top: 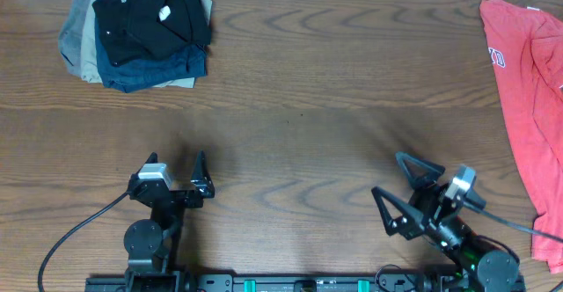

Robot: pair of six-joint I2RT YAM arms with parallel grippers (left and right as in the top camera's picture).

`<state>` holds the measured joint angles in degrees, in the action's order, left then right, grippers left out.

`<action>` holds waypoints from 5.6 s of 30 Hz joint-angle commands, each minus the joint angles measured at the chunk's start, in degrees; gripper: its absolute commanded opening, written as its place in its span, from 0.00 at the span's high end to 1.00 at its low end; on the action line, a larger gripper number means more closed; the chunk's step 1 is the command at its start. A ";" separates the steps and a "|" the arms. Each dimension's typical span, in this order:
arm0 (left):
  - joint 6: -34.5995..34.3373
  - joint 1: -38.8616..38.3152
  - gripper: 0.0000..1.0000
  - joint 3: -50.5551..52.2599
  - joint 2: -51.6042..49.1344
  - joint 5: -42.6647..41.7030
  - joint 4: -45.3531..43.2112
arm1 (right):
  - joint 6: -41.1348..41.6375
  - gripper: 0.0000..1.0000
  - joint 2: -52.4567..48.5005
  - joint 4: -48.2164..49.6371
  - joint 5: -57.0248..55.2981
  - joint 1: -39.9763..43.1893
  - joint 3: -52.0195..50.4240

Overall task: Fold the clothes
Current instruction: 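Reach the right gripper to the red T-shirt and grasp it, then drag the red T-shirt with the right gripper to table center, release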

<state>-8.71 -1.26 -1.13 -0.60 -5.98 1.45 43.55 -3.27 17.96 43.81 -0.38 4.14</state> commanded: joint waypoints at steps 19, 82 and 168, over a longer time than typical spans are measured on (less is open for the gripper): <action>1.01 -0.11 0.02 0.90 0.26 -0.81 2.03 | -45.40 0.01 -67.73 -46.90 -51.25 1.64 64.32; 1.01 -0.11 0.02 0.90 0.26 -0.81 2.03 | -49.42 0.29 -140.39 -85.18 -47.41 29.22 115.99; 1.01 -0.13 0.02 0.90 0.26 -0.81 2.03 | -23.87 0.99 -127.16 -112.37 -39.17 -50.75 114.53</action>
<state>-8.69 -1.26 -1.15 -0.60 -5.98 1.50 16.01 -133.03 -94.19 6.59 -48.97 119.52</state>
